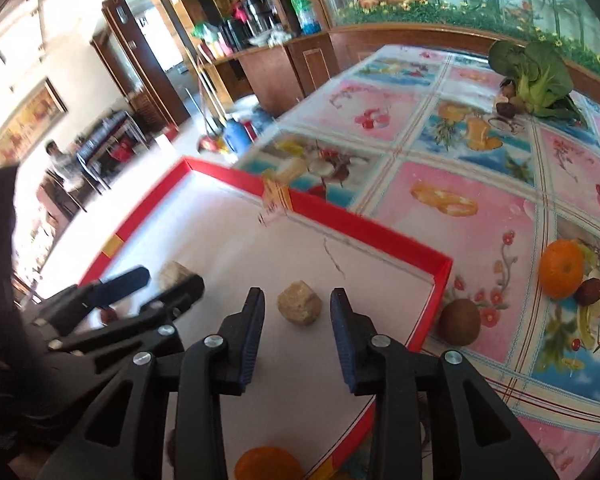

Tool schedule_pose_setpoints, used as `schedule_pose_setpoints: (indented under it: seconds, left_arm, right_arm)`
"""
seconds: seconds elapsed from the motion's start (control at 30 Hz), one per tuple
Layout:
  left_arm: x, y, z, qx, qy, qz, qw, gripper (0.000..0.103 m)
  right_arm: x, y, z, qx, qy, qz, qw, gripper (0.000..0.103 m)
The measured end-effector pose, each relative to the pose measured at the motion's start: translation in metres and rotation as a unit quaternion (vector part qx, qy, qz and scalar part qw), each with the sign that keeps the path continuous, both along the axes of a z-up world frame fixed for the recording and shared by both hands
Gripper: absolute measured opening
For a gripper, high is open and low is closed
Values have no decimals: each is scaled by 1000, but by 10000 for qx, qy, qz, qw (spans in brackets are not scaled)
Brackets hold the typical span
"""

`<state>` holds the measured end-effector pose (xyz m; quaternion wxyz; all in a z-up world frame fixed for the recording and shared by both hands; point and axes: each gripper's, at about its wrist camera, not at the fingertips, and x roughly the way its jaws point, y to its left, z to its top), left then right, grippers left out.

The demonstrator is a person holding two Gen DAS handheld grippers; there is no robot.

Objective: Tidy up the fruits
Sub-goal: 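Carry both beige cakes over the tray and open both tools, then move both open tools back over the table toward the orange and cakes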

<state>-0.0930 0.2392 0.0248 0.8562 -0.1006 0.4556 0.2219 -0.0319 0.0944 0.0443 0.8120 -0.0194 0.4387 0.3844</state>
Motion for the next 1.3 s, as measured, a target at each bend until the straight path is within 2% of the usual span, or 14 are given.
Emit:
schedule_pose_setpoints:
  seconds: [0.03,0.1,0.3,0.47,0.83,1.1,1.3]
  left_arm:
    - [-2,0,0,5,-4,52,10000,57]
    - [-4,-2,3,44,-35,64,10000,58]
    - [-11,-10,20,277,-125,119,9995,65]
    - [-17,-16,32,296,-216,227,9991,74]
    - [-27,-72,51,472,-268,-207,9983,75]
    - [-28,-114,54,535,-235,-681,9960,75]
    - [-8,-137,62,521,-265,-1113,9921,75]
  right_arm:
    - [0,-4,5,91,-35,-9,10000,42]
    - [-2,-11,14,269,-146,-20,9995,44]
    - [-4,-28,31,471,-367,-146,9981,45]
    - [1,-45,41,557,-527,-322,9965,45]
    - [27,-113,57,553,-866,-1021,9895,46]
    - [58,-177,42,113,-595,-1744,9828,46]
    - [73,-210,24,-235,-292,-1888,9813,46]
